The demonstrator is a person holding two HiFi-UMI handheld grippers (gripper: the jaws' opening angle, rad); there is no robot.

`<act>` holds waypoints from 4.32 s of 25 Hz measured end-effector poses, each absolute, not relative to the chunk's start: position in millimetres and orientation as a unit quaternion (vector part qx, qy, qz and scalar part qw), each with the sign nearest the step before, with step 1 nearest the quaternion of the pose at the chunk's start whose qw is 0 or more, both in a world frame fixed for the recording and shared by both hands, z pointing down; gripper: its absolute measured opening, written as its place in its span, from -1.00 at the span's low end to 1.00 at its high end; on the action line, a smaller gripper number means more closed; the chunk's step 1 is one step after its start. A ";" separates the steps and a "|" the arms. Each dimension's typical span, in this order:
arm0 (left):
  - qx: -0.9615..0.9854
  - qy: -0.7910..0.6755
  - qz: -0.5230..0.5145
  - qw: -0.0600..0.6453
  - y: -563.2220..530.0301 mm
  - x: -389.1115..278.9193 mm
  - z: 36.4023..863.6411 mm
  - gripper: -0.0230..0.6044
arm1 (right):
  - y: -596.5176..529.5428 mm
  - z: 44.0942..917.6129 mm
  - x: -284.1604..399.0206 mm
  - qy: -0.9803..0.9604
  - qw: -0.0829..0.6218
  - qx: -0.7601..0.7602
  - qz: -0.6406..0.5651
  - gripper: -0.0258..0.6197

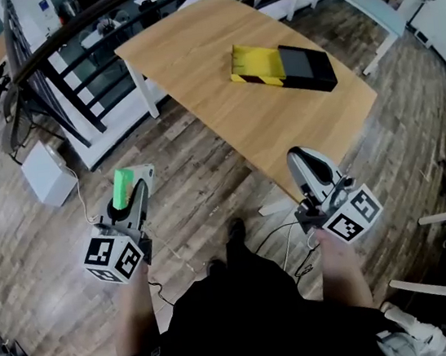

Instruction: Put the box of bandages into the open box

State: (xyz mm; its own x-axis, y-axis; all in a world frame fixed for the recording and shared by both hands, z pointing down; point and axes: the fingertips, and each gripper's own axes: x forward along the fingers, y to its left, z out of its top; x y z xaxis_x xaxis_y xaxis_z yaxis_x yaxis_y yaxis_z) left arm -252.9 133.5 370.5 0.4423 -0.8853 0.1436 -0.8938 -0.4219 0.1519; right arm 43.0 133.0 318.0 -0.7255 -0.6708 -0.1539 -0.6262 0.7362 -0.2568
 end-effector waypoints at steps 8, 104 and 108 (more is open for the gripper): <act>0.844 -0.527 0.033 0.099 65.5 -227.0 366.2 -0.64 | 62.6 321.7 57.9 0.927 0.125 -0.337 -0.106 -0.80; 0.944 -0.184 0.189 0.198 -381.6 84.1 512.5 -0.63 | -277.1 425.5 204.3 0.813 0.149 -0.514 -0.228 -0.80; 0.942 -0.160 0.212 0.208 -381.8 107.5 537.3 -0.63 | -279.5 434.1 214.1 0.807 0.152 -0.520 -0.235 -0.80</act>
